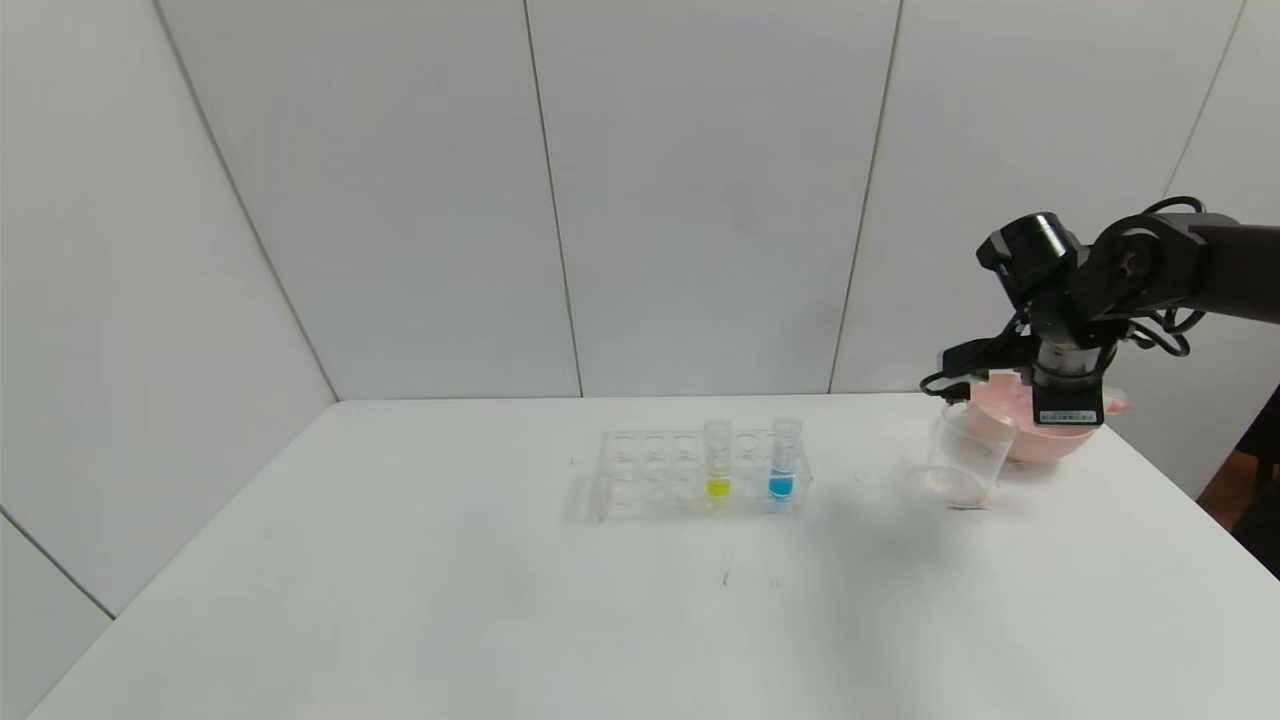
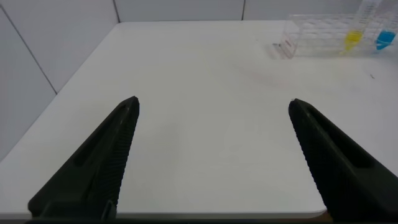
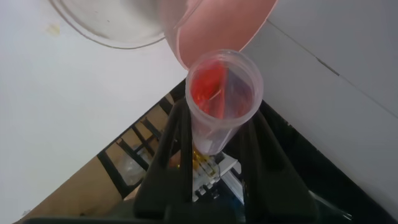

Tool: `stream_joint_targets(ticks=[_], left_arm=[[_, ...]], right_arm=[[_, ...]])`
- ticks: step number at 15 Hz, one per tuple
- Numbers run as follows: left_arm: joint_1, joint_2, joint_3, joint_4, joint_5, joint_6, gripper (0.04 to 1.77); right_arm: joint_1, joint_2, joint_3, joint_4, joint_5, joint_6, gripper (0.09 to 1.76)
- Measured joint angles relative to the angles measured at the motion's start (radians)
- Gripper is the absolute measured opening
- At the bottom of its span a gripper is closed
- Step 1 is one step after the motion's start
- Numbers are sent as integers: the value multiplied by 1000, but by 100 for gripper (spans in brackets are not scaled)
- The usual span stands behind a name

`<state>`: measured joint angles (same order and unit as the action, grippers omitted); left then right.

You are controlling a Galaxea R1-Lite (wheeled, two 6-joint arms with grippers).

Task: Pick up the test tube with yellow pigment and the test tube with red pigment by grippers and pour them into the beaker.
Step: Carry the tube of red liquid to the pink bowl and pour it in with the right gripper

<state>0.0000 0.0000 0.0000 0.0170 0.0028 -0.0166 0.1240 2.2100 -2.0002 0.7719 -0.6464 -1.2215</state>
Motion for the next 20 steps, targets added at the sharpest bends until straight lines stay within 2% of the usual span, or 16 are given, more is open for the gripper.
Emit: stream_joint_targets(ticks=[5,8,14,20], left_arm=[[0,0,0,0,0,0,172],[0,0,0,0,0,0,172],[0,0,0,0,0,0,172],[0,0,0,0,0,0,172]], right_arm=[[10,23,0,-9,-12,-13,50],[18,27,0,-24,-56,-34,50],[35,28,0,-102,-140,-165,50],[52,24,0,-115,-249,-273,50]])
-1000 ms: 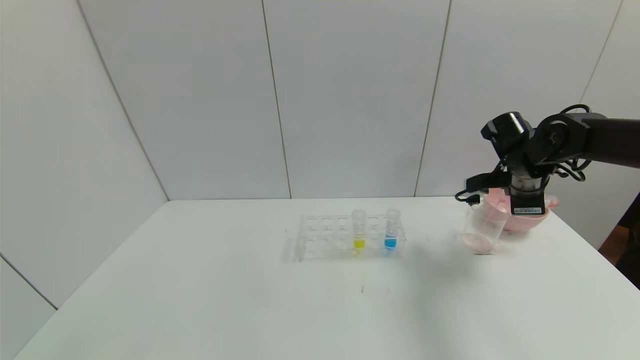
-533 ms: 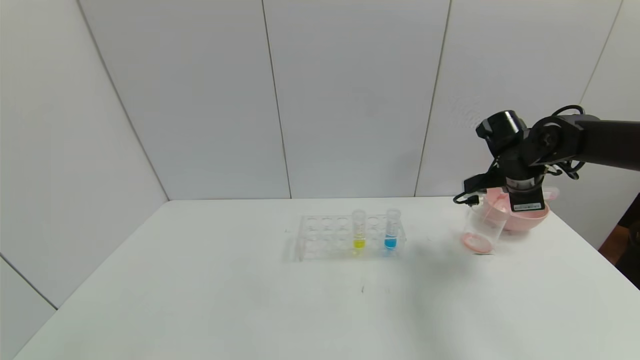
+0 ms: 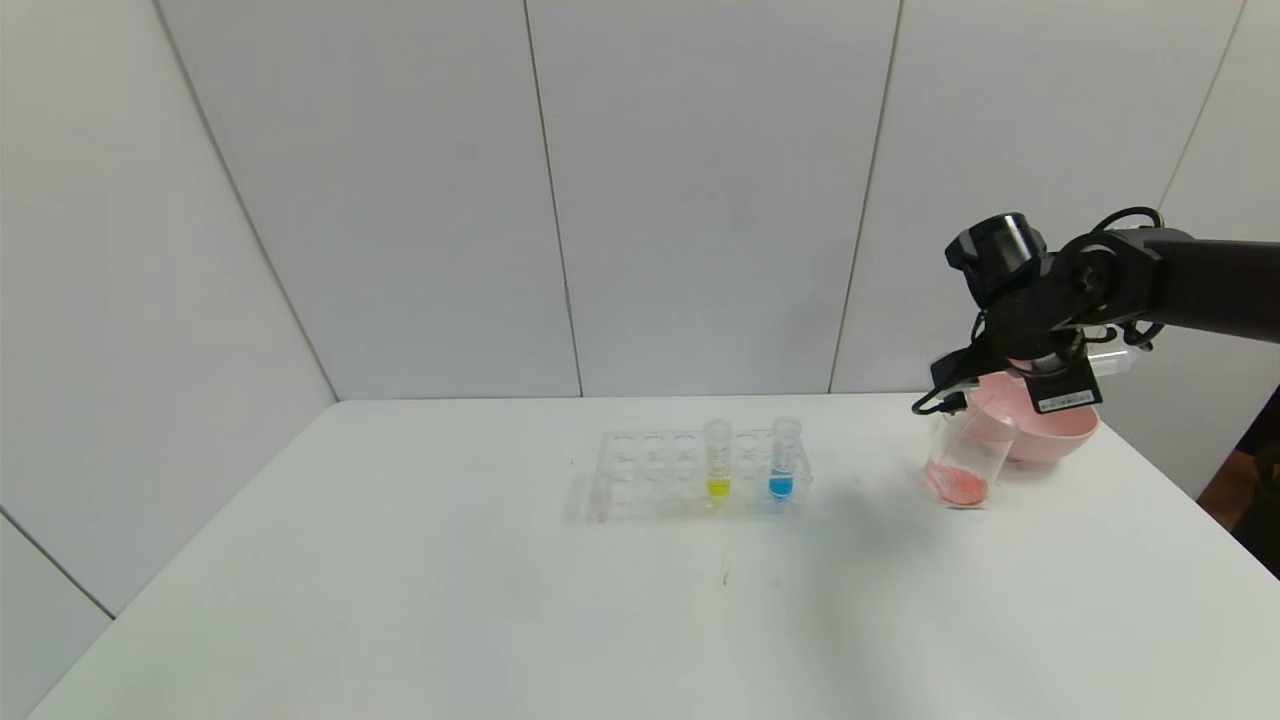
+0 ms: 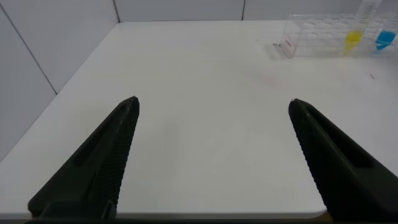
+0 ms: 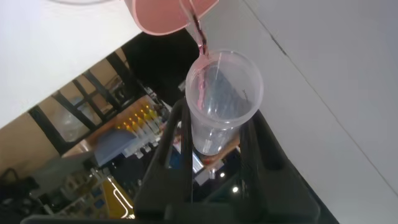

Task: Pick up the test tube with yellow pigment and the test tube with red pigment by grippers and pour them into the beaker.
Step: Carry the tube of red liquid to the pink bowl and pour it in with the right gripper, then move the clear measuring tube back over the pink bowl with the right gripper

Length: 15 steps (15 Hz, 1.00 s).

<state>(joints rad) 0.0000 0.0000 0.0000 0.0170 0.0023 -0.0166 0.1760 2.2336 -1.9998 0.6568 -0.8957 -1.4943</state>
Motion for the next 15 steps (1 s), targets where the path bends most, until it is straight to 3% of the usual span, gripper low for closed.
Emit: stream_joint_targets(ticks=[4,15], left_arm=[[0,0,0,0,0,0,172],[0,0,0,0,0,0,172]], right_arm=[[10,-5,0,1,-47,-55,50],[21,-13,0,8,-48,-63,50]])
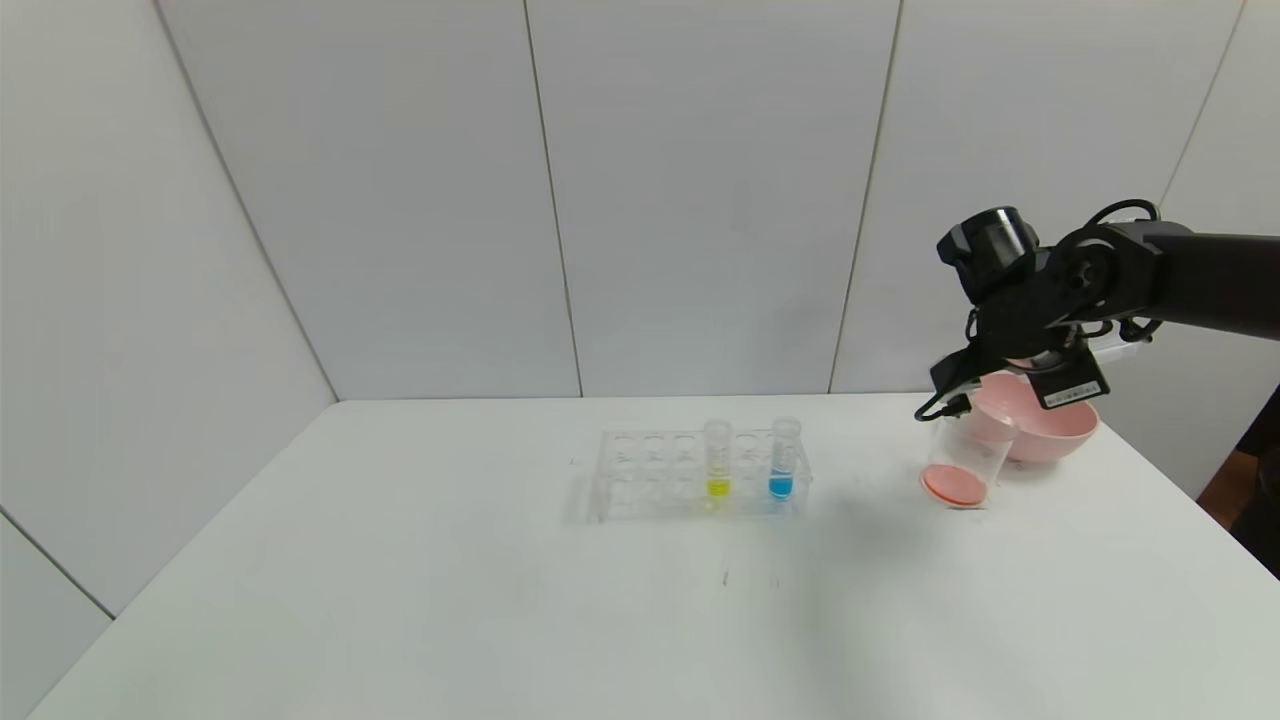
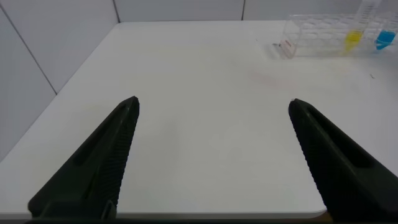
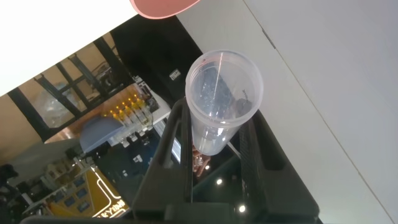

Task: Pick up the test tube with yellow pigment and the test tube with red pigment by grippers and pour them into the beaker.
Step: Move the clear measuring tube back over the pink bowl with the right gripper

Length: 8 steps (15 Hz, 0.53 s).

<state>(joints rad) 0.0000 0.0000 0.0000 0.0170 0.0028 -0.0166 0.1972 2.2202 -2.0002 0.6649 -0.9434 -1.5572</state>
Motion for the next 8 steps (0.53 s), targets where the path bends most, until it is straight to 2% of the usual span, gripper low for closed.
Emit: stream_joint_targets(ticks=[6,8], left_arm=[[0,0,0,0,0,0,172],[0,0,0,0,0,0,172]], right_arm=[[-13,-23,3,1,19,9,50],[-35,-50,13,1,94,51,50]])
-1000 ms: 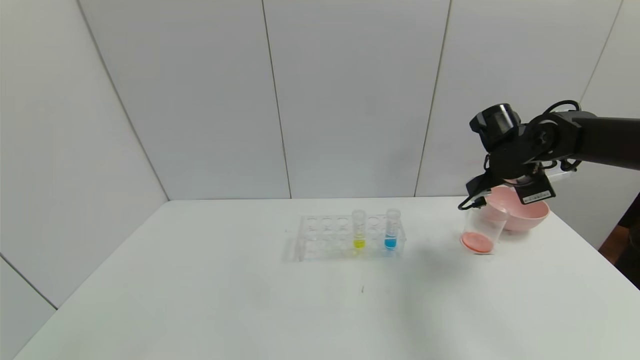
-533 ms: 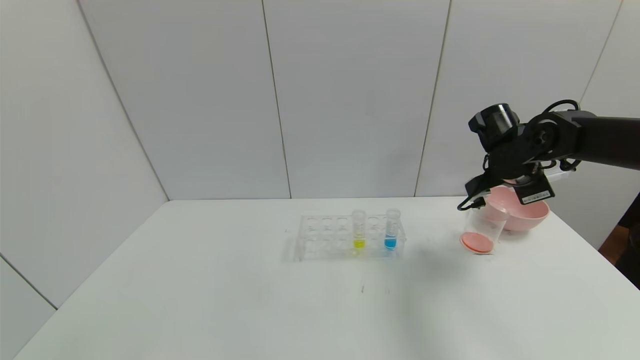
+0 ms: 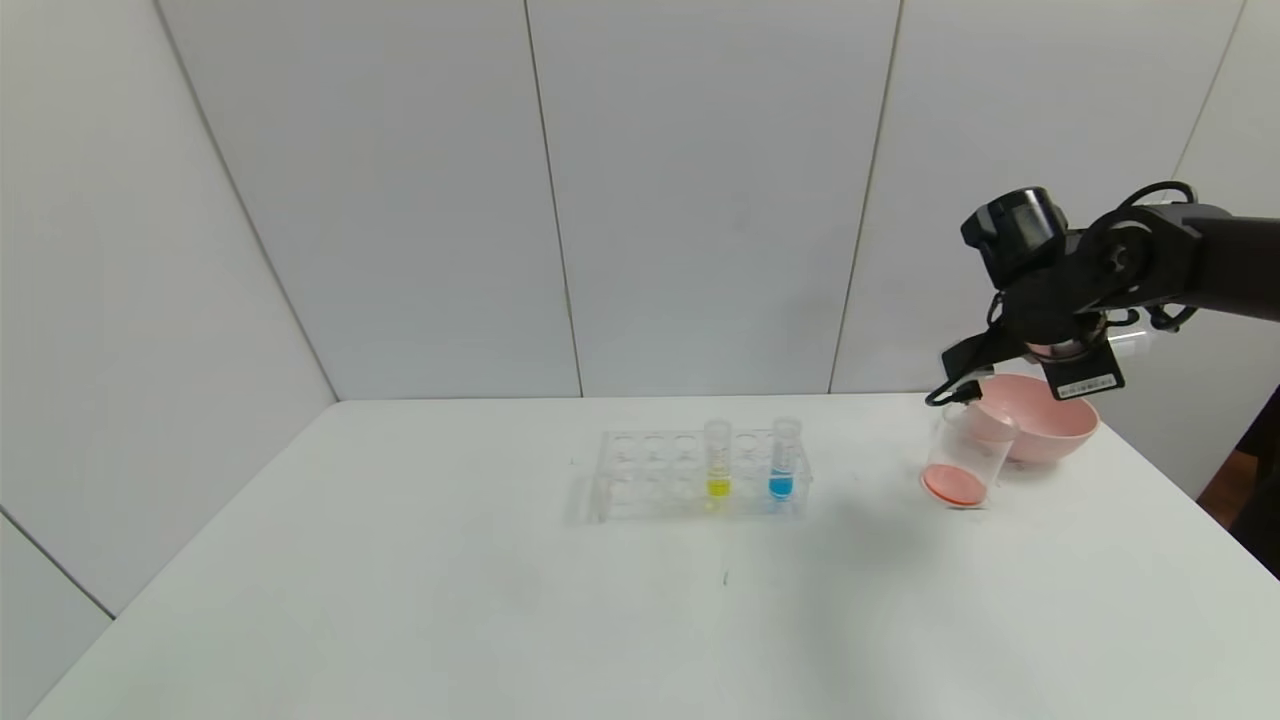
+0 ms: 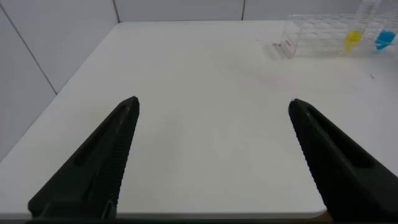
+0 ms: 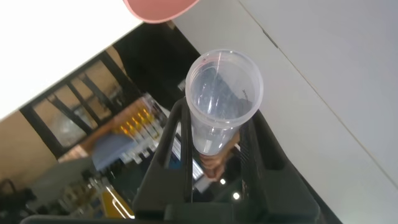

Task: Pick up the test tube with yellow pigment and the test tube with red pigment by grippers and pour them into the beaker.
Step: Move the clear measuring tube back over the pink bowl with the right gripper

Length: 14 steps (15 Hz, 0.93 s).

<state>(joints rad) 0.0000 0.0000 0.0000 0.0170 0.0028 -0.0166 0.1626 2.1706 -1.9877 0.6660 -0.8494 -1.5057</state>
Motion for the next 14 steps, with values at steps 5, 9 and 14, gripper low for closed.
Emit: stream_joint_targets(ticks=[5,9,14], left_arm=[[0,0,0,0,0,0,172],[0,0,0,0,0,0,172],[0,0,0,0,0,0,172]], right_arm=[[-77,-63,13,93,300,330,50],[-114,-85,13,136,514,721,50],[-173,-113,15,79,720,1116,50]])
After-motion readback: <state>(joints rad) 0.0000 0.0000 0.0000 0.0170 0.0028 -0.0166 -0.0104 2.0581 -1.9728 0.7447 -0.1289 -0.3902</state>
